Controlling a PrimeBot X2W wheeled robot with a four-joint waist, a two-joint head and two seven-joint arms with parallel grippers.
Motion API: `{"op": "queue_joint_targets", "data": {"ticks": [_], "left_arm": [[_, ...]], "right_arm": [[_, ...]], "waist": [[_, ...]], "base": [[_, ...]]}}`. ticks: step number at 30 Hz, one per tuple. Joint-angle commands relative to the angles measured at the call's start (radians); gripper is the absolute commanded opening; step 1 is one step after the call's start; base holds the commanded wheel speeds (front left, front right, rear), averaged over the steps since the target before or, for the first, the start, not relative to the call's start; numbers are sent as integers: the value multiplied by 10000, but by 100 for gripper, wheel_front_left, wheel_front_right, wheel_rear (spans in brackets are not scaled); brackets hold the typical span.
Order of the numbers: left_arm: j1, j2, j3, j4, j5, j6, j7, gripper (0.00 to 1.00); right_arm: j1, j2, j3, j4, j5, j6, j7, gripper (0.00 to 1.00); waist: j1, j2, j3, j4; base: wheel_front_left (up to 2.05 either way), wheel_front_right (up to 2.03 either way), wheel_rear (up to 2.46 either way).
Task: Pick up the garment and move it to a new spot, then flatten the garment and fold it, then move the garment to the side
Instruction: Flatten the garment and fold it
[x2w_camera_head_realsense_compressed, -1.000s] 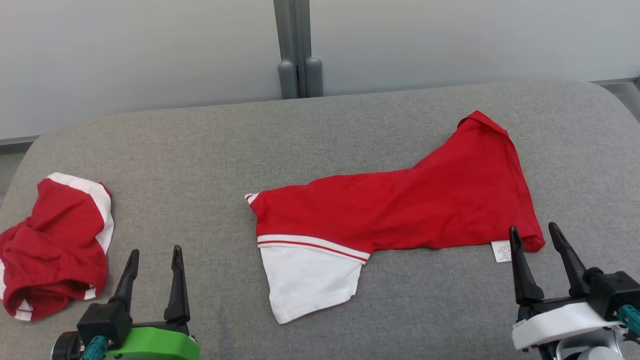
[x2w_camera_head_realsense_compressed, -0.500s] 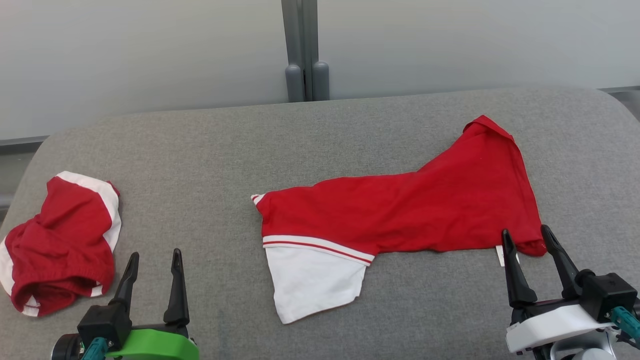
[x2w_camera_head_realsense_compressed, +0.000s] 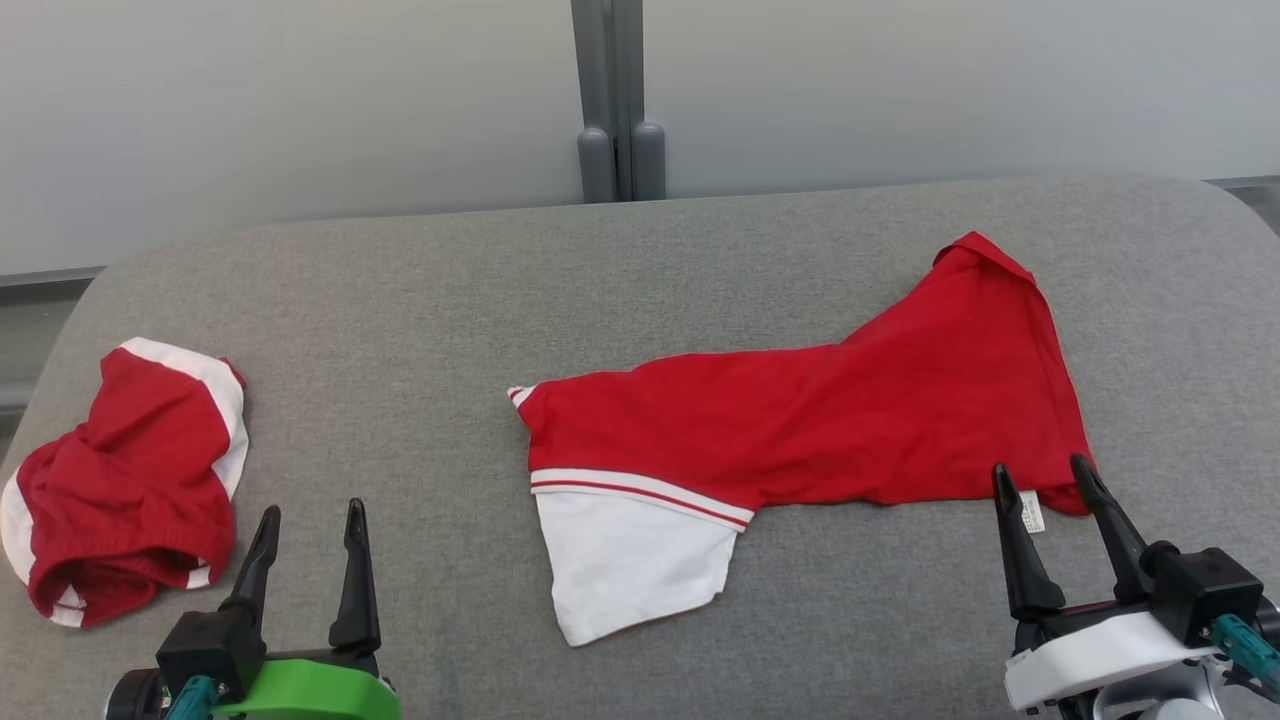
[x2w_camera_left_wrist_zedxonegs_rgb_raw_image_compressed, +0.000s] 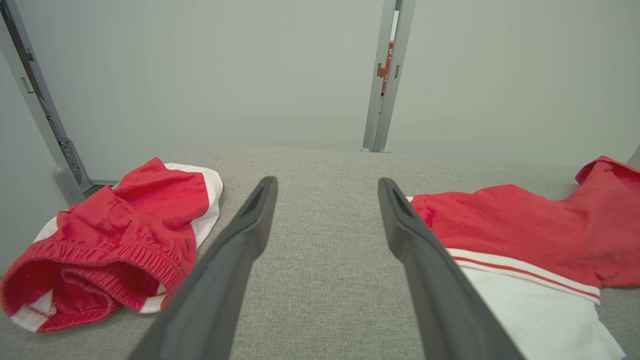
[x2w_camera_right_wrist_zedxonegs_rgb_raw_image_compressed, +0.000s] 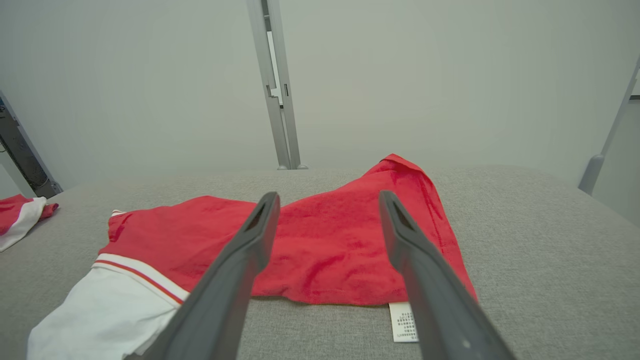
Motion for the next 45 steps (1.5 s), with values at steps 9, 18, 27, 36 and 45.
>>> {"op": "queue_joint_targets", "data": {"ticks": [9, 18, 27, 36, 45], "left_arm": [[121, 28, 2, -8, -2, 63, 9, 100], [130, 28, 24, 18, -57, 61, 9, 100], [175, 28, -204, 127, -213, 44, 9, 100], [-177, 26, -1510, 688, -248, -150, 9, 100], [-847, 32, -3299, 1864, -541, -246, 9, 100]], "right_arm": [[66, -4, 36, 71, -53, -13, -28, 100], [45, -20, 48, 129, -63, -13, -28, 100], [4, -80, -97, 388, 14, -14, -28, 100], [-586, -315, -722, 1454, -220, -14, -28, 100], [-1947, -836, -1032, 3208, -235, -14, -28, 100]], "waist": [[0, 0, 41, 28], [0, 0, 53, 15], [0, 0, 108, -87], [0, 0, 509, -172], [0, 0, 1258, -383]], "base": [[0, 0, 0], [0, 0, 0], [0, 0, 0], [0, 0, 0], [0, 0, 0]]}}
